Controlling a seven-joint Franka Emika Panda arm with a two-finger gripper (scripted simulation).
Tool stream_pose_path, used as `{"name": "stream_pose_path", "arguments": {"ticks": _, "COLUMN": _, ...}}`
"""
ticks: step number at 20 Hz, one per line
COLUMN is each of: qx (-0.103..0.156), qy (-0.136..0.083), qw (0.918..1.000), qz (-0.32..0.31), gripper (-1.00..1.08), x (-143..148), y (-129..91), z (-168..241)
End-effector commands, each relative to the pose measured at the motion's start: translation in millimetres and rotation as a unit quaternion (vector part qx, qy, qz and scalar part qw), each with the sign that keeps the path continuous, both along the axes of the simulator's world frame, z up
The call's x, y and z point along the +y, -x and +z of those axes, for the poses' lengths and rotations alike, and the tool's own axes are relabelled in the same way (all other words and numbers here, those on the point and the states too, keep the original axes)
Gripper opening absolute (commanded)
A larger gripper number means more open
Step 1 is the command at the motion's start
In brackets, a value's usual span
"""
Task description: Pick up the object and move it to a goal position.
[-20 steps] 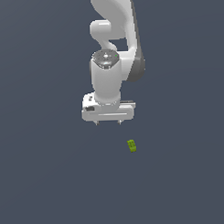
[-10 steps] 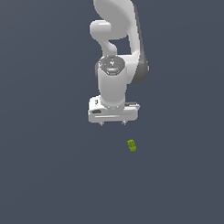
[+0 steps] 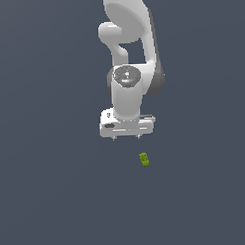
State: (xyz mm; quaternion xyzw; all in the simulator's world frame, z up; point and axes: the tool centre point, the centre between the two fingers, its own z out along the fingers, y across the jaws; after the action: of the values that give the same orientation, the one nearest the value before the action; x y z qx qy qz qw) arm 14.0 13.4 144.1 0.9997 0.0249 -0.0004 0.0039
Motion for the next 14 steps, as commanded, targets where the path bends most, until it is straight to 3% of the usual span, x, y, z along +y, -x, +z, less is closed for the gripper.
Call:
{"name": "stream_pose_path", "arguments": {"ticks": 1, "qx": 0.000, "qy": 0.000, "qw": 1.0000, "qz": 0.008, "gripper": 1.00, "x": 7.5, "y": -4.7, "z": -7.0}}
{"name": "stream_pose_path", "arguments": {"ticks": 14, "qx": 0.000, "qy": -0.002, "qw": 0.9973, "qz": 0.073, "gripper": 1.00, "x": 70.4, "y": -36.9, "z": -67.8}}
